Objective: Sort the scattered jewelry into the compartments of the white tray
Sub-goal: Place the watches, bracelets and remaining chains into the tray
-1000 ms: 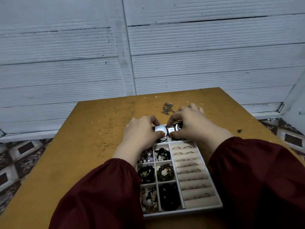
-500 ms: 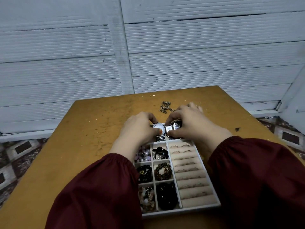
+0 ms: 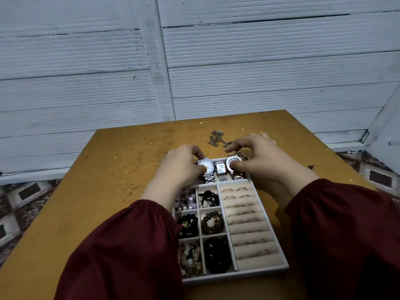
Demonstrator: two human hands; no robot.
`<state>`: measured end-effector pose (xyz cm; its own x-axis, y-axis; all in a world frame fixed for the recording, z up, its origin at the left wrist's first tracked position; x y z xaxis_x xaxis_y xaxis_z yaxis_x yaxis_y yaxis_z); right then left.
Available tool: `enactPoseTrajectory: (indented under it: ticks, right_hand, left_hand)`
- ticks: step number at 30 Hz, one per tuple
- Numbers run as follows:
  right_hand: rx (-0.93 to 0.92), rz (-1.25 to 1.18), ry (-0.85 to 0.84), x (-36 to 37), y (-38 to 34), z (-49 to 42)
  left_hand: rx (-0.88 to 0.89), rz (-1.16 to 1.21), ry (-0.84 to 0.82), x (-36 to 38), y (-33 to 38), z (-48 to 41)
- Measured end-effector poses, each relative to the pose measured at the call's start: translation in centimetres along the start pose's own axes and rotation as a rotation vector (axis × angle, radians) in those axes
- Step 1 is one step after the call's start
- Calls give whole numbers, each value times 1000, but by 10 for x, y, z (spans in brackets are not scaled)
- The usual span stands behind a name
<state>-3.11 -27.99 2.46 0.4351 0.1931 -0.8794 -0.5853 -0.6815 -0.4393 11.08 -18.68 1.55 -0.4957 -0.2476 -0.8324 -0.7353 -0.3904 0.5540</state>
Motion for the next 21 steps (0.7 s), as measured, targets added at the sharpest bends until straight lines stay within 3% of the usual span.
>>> enactPoseTrajectory:
  ticks: [21]
  right_hand:
    - [61,-170,26,4,23,4]
  left_hand:
    - [68,11,-23,-3,5,4]
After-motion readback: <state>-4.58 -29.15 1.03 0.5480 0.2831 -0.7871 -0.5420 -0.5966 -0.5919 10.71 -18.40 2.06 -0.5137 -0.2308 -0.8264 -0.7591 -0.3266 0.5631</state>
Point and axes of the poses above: each hand's wrist, its own z-axis away from the middle knuckle, its own x-axis out of the palm, y = z × x, the point moved 8 cm from there along -z, towards the middle knuckle, and after that the axes turned 3 degrees about z, right-handed, at the moved point
